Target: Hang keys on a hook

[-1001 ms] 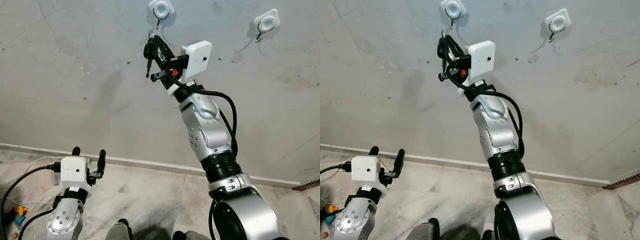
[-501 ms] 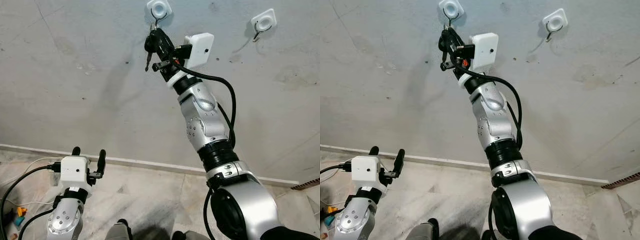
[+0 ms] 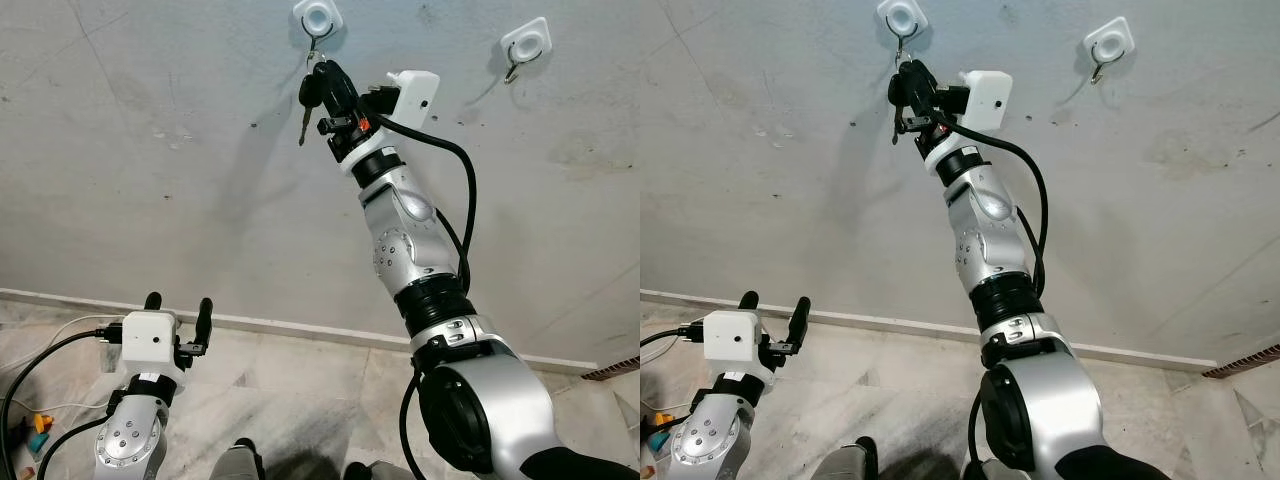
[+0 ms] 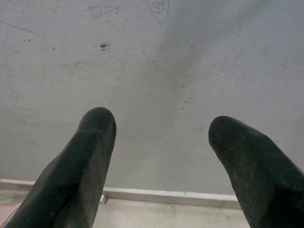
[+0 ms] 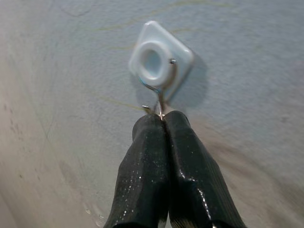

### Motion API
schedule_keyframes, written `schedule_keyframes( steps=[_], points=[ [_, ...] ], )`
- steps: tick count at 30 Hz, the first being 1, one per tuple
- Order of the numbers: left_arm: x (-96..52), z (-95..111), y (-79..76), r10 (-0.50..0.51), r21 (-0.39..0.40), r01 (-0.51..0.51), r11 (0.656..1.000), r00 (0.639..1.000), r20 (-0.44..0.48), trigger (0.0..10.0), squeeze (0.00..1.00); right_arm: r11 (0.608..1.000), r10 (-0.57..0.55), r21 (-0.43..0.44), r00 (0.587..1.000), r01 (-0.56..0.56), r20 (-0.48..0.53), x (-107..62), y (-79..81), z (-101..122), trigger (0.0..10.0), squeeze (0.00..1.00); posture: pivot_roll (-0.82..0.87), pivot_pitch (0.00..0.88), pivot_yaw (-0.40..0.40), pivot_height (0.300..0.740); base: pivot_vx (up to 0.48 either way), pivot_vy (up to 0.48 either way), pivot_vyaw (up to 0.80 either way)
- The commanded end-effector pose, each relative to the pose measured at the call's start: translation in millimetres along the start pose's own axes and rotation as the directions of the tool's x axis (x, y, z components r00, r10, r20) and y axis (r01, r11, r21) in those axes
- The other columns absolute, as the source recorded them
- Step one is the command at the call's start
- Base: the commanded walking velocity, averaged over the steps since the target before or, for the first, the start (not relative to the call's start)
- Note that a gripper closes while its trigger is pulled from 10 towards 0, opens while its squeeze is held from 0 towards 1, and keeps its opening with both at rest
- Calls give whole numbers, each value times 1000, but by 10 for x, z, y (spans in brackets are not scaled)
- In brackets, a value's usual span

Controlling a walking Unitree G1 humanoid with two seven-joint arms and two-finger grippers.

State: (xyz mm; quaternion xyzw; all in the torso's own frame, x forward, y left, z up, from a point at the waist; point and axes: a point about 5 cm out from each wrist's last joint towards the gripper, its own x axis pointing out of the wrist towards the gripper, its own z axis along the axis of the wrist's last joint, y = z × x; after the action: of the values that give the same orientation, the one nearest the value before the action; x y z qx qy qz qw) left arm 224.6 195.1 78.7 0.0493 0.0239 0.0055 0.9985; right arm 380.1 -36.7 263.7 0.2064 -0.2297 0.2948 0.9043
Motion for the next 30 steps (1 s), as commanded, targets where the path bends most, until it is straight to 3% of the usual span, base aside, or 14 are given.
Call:
schedule_keyframes(
  steps=[1,9,25,27,28,30],
  points=[
    [-22,-56,-10,-5,5,6,1000,1000,-29,10000,0,999,4,32,1000,-4,1,44,36,10,10000,0,159,176,-23,740,0,0,0],
    [-25,-63,-24,-12,4,13,1000,999,-32,10000,0,995,-28,93,999,31,-37,-24,6,-96,10000,0,151,177,-22,740,0,0,0],
    [8,-73,-53,-27,3,27,1000,999,-33,10000,0,995,-37,90,992,48,-119,-125,40,-267,10000,0,139,173,-21,740,0,0,0],
    [12,-74,-56,-27,2,27,1000,999,-33,10000,0,995,-35,90,992,45,-119,-128,47,-270,10000,922,139,173,-23,740,0,0,0],
    [14,-76,-55,-28,3,28,1000,999,-33,10000,0,995,-32,88,993,43,-117,-130,54,-270,10000,1000,139,174,-23,740,0,0,0],
    [17,-77,-57,-28,2,28,1000,999,-33,10000,0,995,-30,86,993,40,-116,-131,56,-269,10000,1000,139,174,-22,740,0,0,0]
  ],
)
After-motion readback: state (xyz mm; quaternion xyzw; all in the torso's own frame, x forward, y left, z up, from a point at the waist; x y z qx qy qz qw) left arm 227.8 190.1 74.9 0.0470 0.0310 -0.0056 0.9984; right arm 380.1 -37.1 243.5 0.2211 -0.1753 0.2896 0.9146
